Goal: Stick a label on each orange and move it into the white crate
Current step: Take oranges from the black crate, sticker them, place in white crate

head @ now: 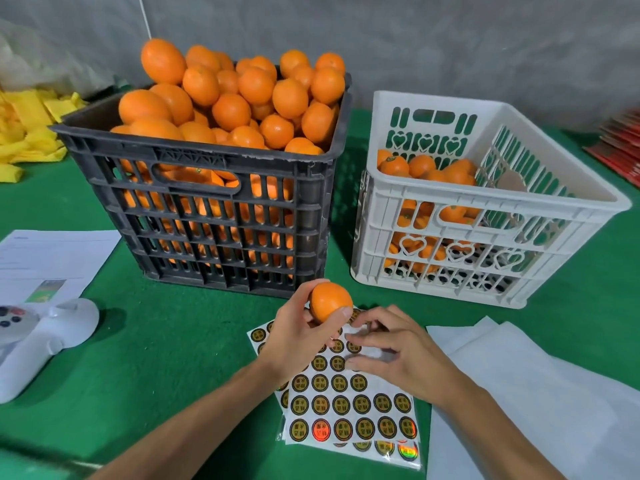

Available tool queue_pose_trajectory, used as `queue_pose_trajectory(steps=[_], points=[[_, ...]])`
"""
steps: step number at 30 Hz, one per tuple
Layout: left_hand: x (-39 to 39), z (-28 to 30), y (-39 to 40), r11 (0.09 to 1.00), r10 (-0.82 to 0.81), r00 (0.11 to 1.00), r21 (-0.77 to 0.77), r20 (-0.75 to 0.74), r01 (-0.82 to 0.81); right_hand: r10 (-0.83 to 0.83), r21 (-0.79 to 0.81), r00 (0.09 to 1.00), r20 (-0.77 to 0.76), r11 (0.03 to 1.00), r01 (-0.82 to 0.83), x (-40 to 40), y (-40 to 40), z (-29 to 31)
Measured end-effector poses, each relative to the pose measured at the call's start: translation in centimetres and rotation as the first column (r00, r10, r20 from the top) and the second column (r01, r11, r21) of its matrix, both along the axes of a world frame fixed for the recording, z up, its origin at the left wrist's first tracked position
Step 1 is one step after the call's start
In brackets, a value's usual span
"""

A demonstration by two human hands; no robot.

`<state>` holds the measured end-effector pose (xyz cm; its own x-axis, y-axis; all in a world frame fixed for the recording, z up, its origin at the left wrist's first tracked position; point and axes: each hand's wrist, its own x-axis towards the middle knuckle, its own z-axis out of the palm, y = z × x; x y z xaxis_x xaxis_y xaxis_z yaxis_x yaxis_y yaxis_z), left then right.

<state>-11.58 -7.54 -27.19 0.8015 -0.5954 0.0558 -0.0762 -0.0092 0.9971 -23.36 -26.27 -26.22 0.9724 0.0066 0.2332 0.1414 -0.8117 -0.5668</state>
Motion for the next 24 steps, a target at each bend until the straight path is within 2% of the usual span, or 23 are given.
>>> queue_pose_trajectory(steps=[6, 14, 20, 24], points=[[-0.14, 0.21, 0.11, 1.000, -0.002, 1.000, -0.007, 0.000, 0.002, 0.032, -0.087, 0.998, 0.053, 0.996, -0.027, 0.21, 0.02, -0.07], [-0.32, 0.63, 0.42, 0.999, -0.002, 1.000, -0.035, 0.004, 0.002, 0.031, 0.082, 0.995, -0.098, 0.996, -0.023, -0.19, 0.15, -0.41], [-0.34, 0.56, 0.44, 0.999, 0.005, 1.000, -0.032, 0.016, -0.004, 0.015, 0.072, 0.998, -0.055, 0.997, -0.011, 0.00, 0.54, -0.17], [-0.33, 0.53, 0.46, 1.000, -0.005, 0.999, -0.026, 0.034, 0.006, -0.022, 0.200, 0.999, -0.038, 0.979, 0.029, -0.07, 0.77, -0.22]])
